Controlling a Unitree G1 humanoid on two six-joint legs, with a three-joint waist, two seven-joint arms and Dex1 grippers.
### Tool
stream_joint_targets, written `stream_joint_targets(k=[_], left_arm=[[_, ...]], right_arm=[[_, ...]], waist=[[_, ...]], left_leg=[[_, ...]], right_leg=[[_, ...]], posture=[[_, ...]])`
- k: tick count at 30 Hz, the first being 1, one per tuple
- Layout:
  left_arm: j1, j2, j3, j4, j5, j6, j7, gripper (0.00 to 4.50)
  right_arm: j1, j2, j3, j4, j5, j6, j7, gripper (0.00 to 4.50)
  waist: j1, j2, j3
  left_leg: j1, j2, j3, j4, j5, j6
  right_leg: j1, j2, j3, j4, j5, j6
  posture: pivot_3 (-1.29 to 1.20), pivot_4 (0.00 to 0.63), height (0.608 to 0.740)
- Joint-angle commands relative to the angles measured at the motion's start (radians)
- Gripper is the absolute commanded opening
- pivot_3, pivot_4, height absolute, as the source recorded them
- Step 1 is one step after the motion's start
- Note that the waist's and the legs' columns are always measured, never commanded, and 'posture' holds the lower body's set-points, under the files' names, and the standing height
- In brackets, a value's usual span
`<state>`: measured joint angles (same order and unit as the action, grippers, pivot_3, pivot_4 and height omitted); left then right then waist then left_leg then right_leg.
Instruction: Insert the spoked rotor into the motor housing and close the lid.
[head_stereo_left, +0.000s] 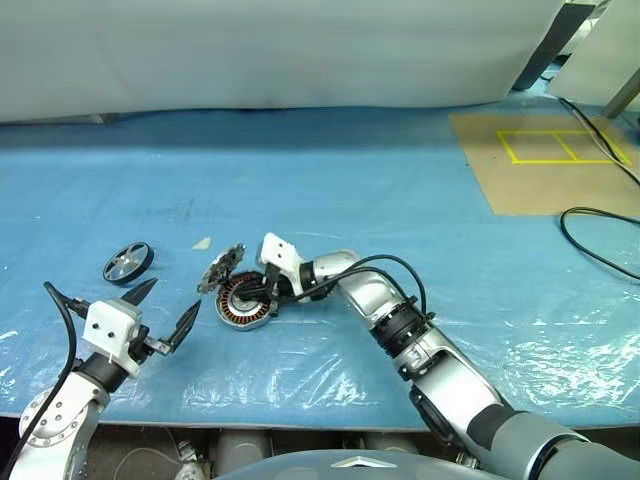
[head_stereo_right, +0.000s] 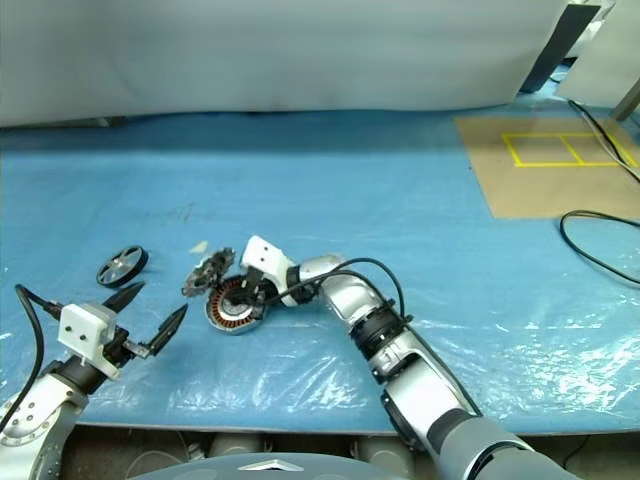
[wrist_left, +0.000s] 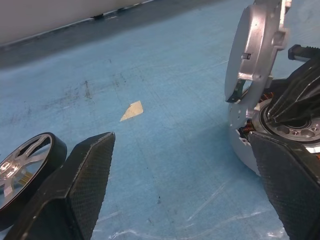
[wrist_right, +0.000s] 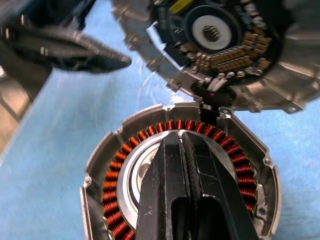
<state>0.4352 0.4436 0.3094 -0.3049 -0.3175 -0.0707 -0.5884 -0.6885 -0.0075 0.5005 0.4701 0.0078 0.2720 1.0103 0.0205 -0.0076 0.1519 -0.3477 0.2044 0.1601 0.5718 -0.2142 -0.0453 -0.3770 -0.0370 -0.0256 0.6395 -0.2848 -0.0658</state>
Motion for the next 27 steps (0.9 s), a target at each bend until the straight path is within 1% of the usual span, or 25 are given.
stream_joint_targets(k=[1,3,5,8,12,15,17,19,20,22,23,25,27], left_arm=[[0.006,-0.003,0.006,-0.01,0.005,-0.026,-0.003,4.5],[0.005,-0.003,0.01,-0.009,0.005,-0.03,-0.004,4.5],[0.002,0.0,0.025,-0.006,-0.005,-0.033,-0.006,4.5],[-0.002,0.035,0.074,0.019,-0.029,-0.027,-0.03,4.5],[0.003,0.153,0.15,0.057,-0.135,0.037,-0.17,4.5],[-0.046,0.278,0.203,0.164,-0.162,0.078,-0.266,4.5],[-0.124,0.363,0.217,0.276,-0.169,0.089,-0.337,4.5],[-0.224,0.45,0.202,0.394,-0.157,0.089,-0.407,4.5],[-0.265,0.479,0.191,0.441,-0.15,0.087,-0.434,4.5],[-0.403,0.532,0.152,0.58,-0.136,0.099,-0.485,4.5],[-0.486,0.554,0.114,0.671,-0.101,0.075,-0.508,4.5],[-0.633,0.578,0.038,0.831,-0.027,0.026,-0.544,4.12],[-0.759,0.569,-0.017,0.943,0.012,0.006,-0.572,3.66]], right_arm=[[0.016,-0.016,0.04,0.026,-0.046,-0.016,0.003,0.04],[0.014,0.003,0.003,0.025,-0.018,-0.028,-0.019,0.04],[0.01,0.025,-0.052,0.0,0.048,0.008,-0.006,0.04],[0.007,-0.001,-0.085,-0.052,0.096,0.059,0.049,0.04],[0.017,-0.096,-0.07,-0.123,0.106,0.101,0.136,0.04],[0.027,-0.169,-0.063,-0.19,0.125,0.158,0.201,0.04],[0.032,-0.206,-0.059,-0.232,0.139,0.193,0.233,0.04],[0.039,-0.231,-0.06,-0.275,0.153,0.223,0.245,0.04],[0.04,-0.236,-0.061,-0.287,0.156,0.234,0.246,0.04],[0.047,-0.245,-0.061,-0.318,0.164,0.259,0.244,0.04],[0.055,-0.246,-0.064,-0.334,0.168,0.269,0.233,0.04],[0.071,-0.245,-0.068,-0.356,0.172,0.283,0.209,0.0],[0.088,-0.248,-0.068,-0.377,0.175,0.297,0.191,0.0]], waist=[[0.0,0.0,0.0],[0.0,0.0,0.0],[0.001,0.0,0.0],[0.001,-0.001,0.001],[0.01,-0.003,0.002],[0.021,-0.002,0.002],[0.028,-0.002,0.003],[0.032,-0.003,0.003],[0.032,-0.004,0.003],[0.031,-0.005,0.004],[0.032,-0.005,0.004],[0.033,-0.005,0.003],[0.035,-0.005,0.003]], left_leg=[[0.001,0.0,0.0,0.0,0.0,0.0],[0.002,0.0,0.0,0.0,0.0,0.0],[0.002,0.0,0.0,0.0,0.0,0.0],[0.0,0.0,0.0,0.001,0.0,0.0],[-0.001,0.0,0.0,0.001,0.0,0.0],[-0.001,0.0,0.0,0.0,0.0,0.0],[0.0,0.0,0.0,0.0,0.0,0.0],[0.0,0.0,0.0,0.0,0.0,0.0],[0.0,0.0,0.0,0.0,0.001,0.0],[0.0,0.0,0.0,0.001,0.001,0.0],[0.0,-0.001,0.0,0.0,0.001,0.0],[0.001,0.0,0.0,0.0,0.001,-0.001],[0.001,-0.001,0.0,0.0,0.001,-0.001]], right_leg=[[0.001,0.0,0.0,0.0,0.0,0.0],[0.002,0.0,0.0,0.0,-0.001,-0.002],[0.001,0.0,0.0,0.0,-0.002,-0.004],[0.001,0.0,0.0,0.0,-0.002,-0.004],[0.0,0.0,0.0,0.0,0.0,0.0],[-0.001,0.001,0.0,0.0,0.0,0.0],[-0.001,0.001,0.0,0.0,0.0,0.0],[0.0,0.001,0.0,0.001,0.0,0.001],[0.0,0.001,0.0,0.001,0.0,0.001],[0.0,0.0,0.0,0.0,0.0,0.001],[0.0,0.0,0.0,0.001,0.0,0.001],[-0.001,0.0,0.0,0.002,0.001,0.001],[-0.001,0.0,0.0,0.001,0.001,0.001]], posture=[[0.0,0.15,0.74],[0.0,0.15,0.74],[0.0,0.15,0.74],[0.0,0.15,0.74],[0.0,0.15,0.74],[0.0,0.15,0.74],[0.0,0.15,0.74],[0.0,0.15,0.74],[0.0,0.15,0.74],[0.0,0.15,0.74],[0.0,0.15,0.74],[0.0,0.15,0.74],[0.0,0.15,0.74]])
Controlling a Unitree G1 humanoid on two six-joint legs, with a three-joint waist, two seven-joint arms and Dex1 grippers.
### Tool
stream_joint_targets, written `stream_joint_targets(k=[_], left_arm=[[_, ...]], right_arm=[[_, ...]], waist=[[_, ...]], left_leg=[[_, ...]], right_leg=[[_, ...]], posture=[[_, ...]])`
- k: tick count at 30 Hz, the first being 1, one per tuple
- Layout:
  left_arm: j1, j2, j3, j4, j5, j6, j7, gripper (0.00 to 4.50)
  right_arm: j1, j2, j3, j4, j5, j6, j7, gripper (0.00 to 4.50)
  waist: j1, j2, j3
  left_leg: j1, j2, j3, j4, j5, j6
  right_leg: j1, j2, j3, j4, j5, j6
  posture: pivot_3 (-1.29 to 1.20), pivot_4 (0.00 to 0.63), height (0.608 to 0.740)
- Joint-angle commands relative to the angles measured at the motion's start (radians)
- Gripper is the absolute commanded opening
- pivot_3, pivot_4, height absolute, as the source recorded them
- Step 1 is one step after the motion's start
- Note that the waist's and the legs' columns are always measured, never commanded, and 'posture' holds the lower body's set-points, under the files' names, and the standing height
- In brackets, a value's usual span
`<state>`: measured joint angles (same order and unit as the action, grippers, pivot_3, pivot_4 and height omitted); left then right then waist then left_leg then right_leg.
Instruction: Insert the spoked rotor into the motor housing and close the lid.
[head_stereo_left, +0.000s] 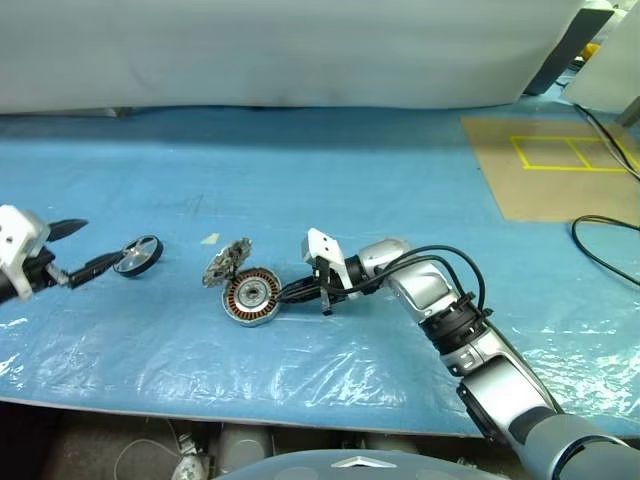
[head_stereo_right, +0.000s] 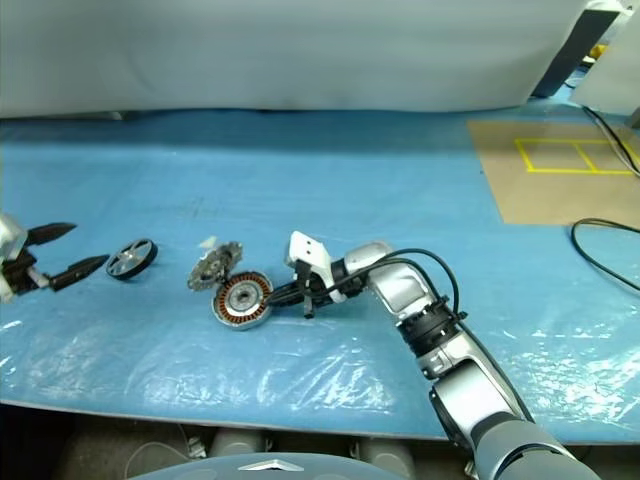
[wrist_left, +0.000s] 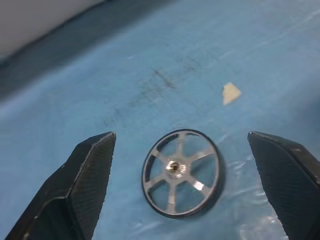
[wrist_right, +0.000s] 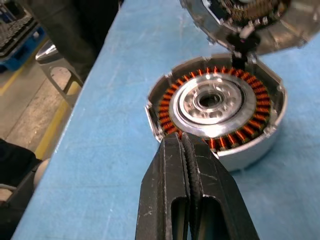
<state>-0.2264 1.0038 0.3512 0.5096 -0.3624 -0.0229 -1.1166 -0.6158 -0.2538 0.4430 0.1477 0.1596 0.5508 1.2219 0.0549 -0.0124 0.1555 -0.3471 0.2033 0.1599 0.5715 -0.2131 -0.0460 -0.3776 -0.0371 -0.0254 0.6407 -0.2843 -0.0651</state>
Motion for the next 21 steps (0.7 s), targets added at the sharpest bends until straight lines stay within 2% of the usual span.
stream_joint_targets(k=[1,9,21], left_arm=[[-0.147,0.002,-0.08,0.179,0.071,-0.048,-0.06,3.66],[-0.367,-0.016,-0.23,0.49,0.232,-0.132,-0.102,3.66],[-0.421,-0.046,-0.283,0.585,0.318,-0.181,-0.1,3.66]], right_arm=[[0.023,-0.002,-0.012,-0.062,0.024,0.024,-0.03,0.0],[0.052,-0.017,-0.026,-0.09,0.029,0.033,-0.09,0.0],[0.057,-0.017,-0.02,-0.086,0.033,0.025,-0.122,0.0]], waist=[[0.0,-0.001,0.0],[-0.004,-0.003,-0.001],[0.004,-0.003,-0.001]], left_leg=[[-0.001,-0.001,0.0,0.0,0.0,0.0],[-0.006,0.0,-0.001,0.0,0.0,-0.001],[-0.007,-0.001,-0.003,0.0,0.0,-0.002]], right_leg=[[0.0,-0.001,0.0,0.0,0.0,0.0],[-0.005,0.0,-0.001,0.0,0.0,0.0],[-0.005,0.0,-0.002,0.0,0.0,0.0]], posture=[[0.0,0.15,0.74],[0.0,0.15,0.74],[0.0,0.15,0.74]])
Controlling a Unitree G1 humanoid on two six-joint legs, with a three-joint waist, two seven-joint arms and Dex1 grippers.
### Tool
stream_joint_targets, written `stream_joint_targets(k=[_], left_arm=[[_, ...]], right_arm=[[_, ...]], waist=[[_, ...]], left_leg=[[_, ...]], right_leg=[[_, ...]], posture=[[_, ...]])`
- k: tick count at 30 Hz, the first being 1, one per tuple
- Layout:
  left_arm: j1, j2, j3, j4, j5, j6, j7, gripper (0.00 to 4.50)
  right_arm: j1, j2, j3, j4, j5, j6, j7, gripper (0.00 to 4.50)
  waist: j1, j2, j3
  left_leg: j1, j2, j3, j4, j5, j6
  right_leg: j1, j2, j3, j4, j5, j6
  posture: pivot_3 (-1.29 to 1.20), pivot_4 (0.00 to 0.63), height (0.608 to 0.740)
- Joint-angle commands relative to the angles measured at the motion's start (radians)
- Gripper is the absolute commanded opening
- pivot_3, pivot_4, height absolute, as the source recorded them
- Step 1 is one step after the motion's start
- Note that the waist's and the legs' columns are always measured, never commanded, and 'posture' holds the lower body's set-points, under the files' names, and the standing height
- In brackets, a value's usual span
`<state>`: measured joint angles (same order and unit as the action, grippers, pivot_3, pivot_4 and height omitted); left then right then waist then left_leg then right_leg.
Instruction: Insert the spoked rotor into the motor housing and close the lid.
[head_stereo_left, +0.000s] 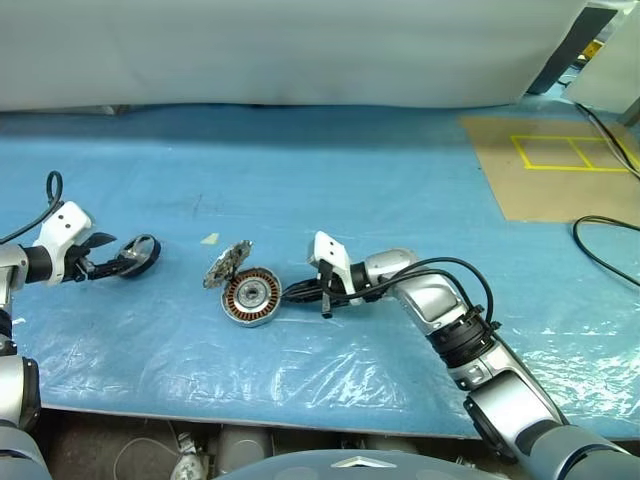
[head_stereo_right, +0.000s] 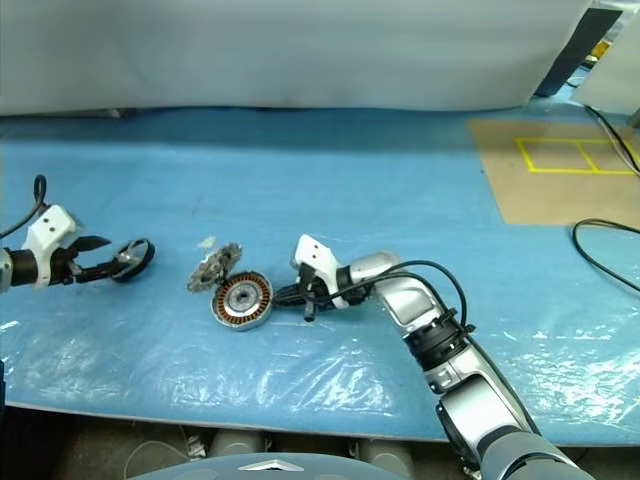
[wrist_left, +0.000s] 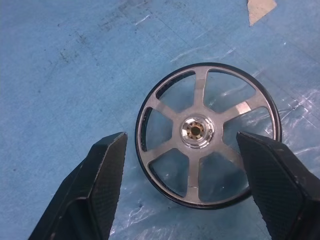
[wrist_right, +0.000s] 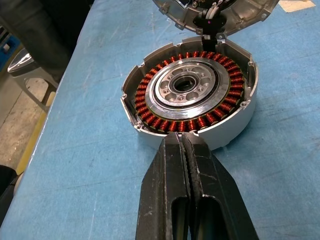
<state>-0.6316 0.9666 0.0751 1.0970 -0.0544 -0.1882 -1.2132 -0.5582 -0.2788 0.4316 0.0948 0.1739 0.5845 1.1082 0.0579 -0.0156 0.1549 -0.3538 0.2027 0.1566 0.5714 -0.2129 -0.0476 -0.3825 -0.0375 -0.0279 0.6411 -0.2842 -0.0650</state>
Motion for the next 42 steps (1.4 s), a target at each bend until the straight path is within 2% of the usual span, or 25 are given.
stream_joint_targets(k=[1,7,11,14,20,23,28,31,35,39,42], left_arm=[[-0.015,-0.014,-0.007,-0.003,0.012,-0.014,-0.004,3.66],[-0.015,-0.037,-0.021,0.009,0.035,-0.018,-0.014,3.66],[-0.022,-0.029,-0.03,0.012,0.051,-0.016,-0.014,2.83],[-0.025,-0.025,-0.03,0.014,0.059,-0.03,0.002,1.79],[0.06,-0.01,0.044,-0.067,-0.026,-0.023,-0.038,1.79],[0.24,-0.003,0.143,-0.3,-0.164,0.078,-0.107,1.79],[0.65,-0.028,0.367,-0.899,-0.432,0.413,-0.072,1.79],[0.857,-0.08,0.496,-1.212,-0.569,0.59,0.012,1.79],[1.093,-0.215,0.638,-1.587,-0.78,0.759,0.174,1.79],[1.278,-0.327,0.634,-1.805,-0.864,0.815,0.279,1.79],[1.322,-0.387,0.567,-1.875,-0.873,0.815,0.351,1.79]], right_arm=[[-0.002,0.008,-0.007,-0.03,0.017,-0.012,-0.009,0.0],[-0.007,0.01,-0.003,-0.018,0.008,-0.03,-0.02,0.0],[-0.01,0.009,-0.012,-0.015,0.011,-0.034,-0.032,0.0],[-0.01,0.014,-0.014,-0.01,0.009,-0.046,-0.045,0.0],[-0.016,0.025,-0.028,-0.005,0.02,-0.057,-0.063,0.0],[-0.021,0.031,-0.046,0.003,0.026,-0.069,-0.073,0.0],[-0.04,0.058,-0.084,0.037,0.051,-0.101,-0.068,0.0],[-0.041,0.05,-0.074,0.063,0.022,-0.181,-0.055,0.0],[-0.029,0.034,-0.045,0.103,-0.002,-0.293,-0.007,0.0],[-0.042,0.04,-0.036,0.155,-0.02,-0.361,0.015,0.0],[-0.061,0.047,-0.04,0.195,-0.028,-0.388,0.023,0.0]], waist=[[0.002,0.0,0.0],[0.007,0.0,0.0],[0.01,0.0,0.0],[0.012,0.0,0.0],[0.01,0.001,0.001],[0.005,0.001,0.001],[0.004,-0.002,0.001],[0.007,-0.004,0.003],[0.008,-0.001,0.007],[0.003,0.003,0.011],[-0.006,0.007,0.014]], left_leg=[[0.0,0.0,0.0,0.0,0.0,0.0],[0.0,0.0,0.0,0.0,0.0,0.0],[0.0,0.0,0.0,0.0,0.0,0.0],[0.001,0.0,0.0,0.0,0.0,0.0],[0.001,0.0,0.0,-0.001,0.0,-0.001],[0.0,0.0,0.0,-0.002,0.0,-0.001],[-0.01,0.001,0.0,-0.002,0.0,-0.001],[-0.013,0.0,-0.002,-0.001,0.0,-0.001],[-0.009,0.001,-0.002,0.0,0.0,-0.001],[-0.006,0.002,0.0,-0.001,0.0,0.0],[-0.005,0.002,0.001,-0.001,0.0,0.0]], right_leg=[[0.0,0.0,0.0,0.0,0.0,0.0],[0.0,0.0,0.0,0.0,0.0,0.0],[0.0,0.0,0.0,0.0,0.0,0.0],[0.0,0.0,0.0,0.0,0.0,0.0],[0.001,-0.001,0.0,0.0,0.0,0.0],[-0.001,0.0,0.0,-0.001,0.0,0.0],[-0.009,0.0,-0.001,-0.001,0.0,0.0],[-0.009,0.0,-0.003,-0.002,0.0,0.0],[-0.006,0.0,-0.003,-0.003,0.0,-0.001],[-0.004,0.001,0.0,-0.003,-0.003,-0.006],[-0.004,0.001,0.0,-0.003,-0.003,-0.006]], posture=[[0.0,0.15,0.74],[0.0,0.15,0.74],[0.0,0.15,0.74],[0.0,0.15,0.74],[0.0,0.15,0.74],[0.0,0.15,0.74],[0.0,0.15,0.74],[0.0,0.15,0.74],[0.0,0.15,0.74],[0.0,0.15,0.74],[0.0,0.15,0.74]])
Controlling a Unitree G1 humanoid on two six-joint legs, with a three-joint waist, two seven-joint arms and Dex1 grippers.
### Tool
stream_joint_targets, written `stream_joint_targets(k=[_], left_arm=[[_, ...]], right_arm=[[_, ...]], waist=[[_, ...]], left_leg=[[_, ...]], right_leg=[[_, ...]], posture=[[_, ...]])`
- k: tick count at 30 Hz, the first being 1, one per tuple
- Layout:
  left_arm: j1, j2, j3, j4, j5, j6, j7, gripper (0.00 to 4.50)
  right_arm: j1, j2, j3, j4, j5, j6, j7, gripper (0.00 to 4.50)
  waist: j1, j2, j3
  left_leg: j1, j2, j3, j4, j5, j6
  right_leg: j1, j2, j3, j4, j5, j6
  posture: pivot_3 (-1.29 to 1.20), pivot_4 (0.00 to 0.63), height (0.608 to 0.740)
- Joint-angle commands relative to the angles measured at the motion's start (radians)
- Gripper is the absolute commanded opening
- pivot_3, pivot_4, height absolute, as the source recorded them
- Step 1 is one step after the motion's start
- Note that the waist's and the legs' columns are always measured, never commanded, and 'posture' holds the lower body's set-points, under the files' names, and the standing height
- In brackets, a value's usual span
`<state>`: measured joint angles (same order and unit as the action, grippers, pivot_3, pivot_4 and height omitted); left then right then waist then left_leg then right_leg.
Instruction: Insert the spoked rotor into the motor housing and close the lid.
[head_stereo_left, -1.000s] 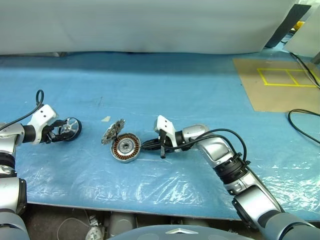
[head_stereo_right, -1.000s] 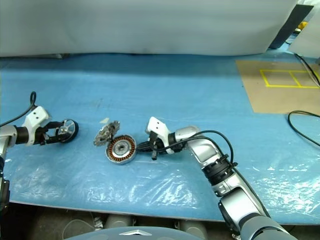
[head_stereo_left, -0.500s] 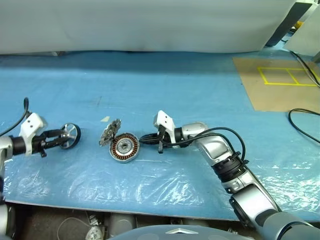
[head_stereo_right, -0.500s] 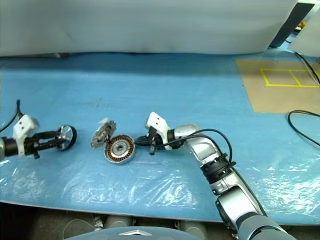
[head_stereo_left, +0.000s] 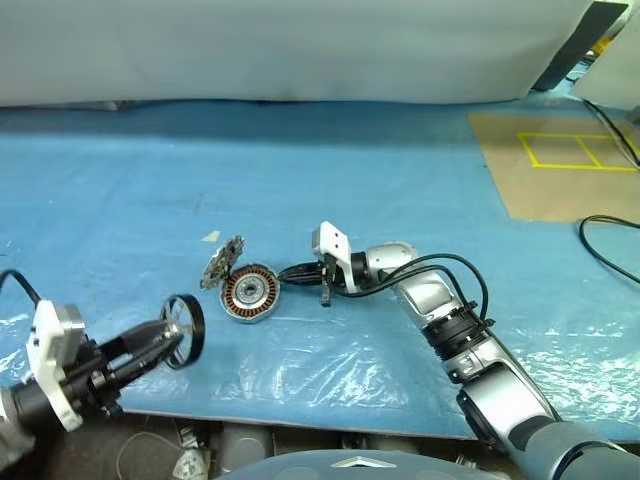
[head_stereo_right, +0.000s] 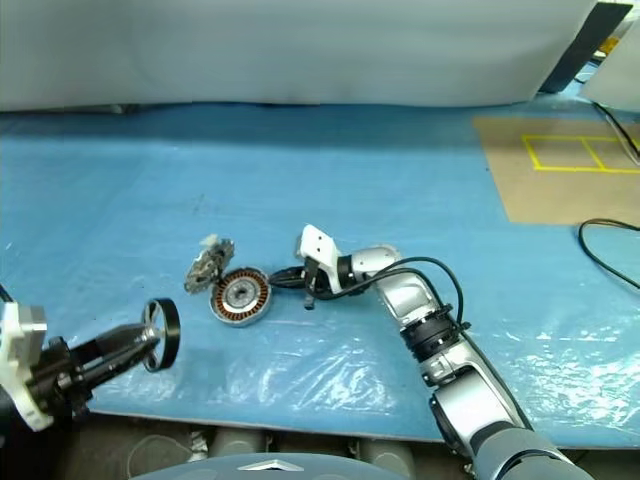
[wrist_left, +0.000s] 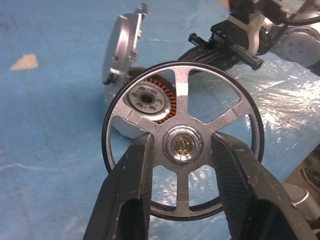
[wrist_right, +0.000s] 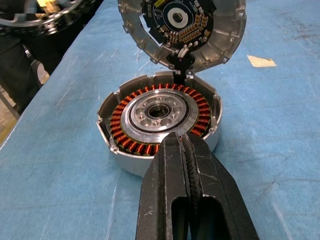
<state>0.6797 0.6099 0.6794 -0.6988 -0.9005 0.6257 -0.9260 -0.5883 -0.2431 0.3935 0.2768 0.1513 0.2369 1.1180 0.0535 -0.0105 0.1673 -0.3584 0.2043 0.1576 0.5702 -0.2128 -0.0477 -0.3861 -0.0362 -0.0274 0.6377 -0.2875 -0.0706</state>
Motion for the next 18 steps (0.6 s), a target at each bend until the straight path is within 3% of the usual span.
stream_joint_targets(k=[1,10,18], left_arm=[[0.002,-0.046,-0.066,-0.084,-0.013,-0.006,0.088,1.79],[-0.217,-0.11,-0.285,0.009,0.165,-0.103,0.227,1.79],[-0.275,-0.08,-0.27,0.12,0.27,-0.208,0.219,1.79]], right_arm=[[-0.037,0.014,-0.005,0.026,-0.006,-0.047,0.013,0.0],[-0.03,-0.029,-0.001,0.047,-0.027,-0.078,0.044,0.0],[0.008,-0.042,-0.004,0.015,-0.035,-0.071,0.027,0.0]], waist=[[-0.003,0.003,0.002],[-0.012,0.003,0.002],[-0.018,0.003,0.002]], left_leg=[[0.0,0.0,0.0,0.0,0.0,0.0],[0.0,-0.001,0.0,0.002,0.002,0.002],[0.0,0.0,-0.001,0.002,0.002,0.002]], right_leg=[[0.0,0.0,0.0,0.0,0.0,0.0],[0.0,0.0,0.001,0.001,0.003,0.005],[0.0,0.001,0.001,0.002,0.003,0.005]], posture=[[0.0,0.15,0.74],[0.0,0.15,0.74],[0.0,0.15,0.74]])
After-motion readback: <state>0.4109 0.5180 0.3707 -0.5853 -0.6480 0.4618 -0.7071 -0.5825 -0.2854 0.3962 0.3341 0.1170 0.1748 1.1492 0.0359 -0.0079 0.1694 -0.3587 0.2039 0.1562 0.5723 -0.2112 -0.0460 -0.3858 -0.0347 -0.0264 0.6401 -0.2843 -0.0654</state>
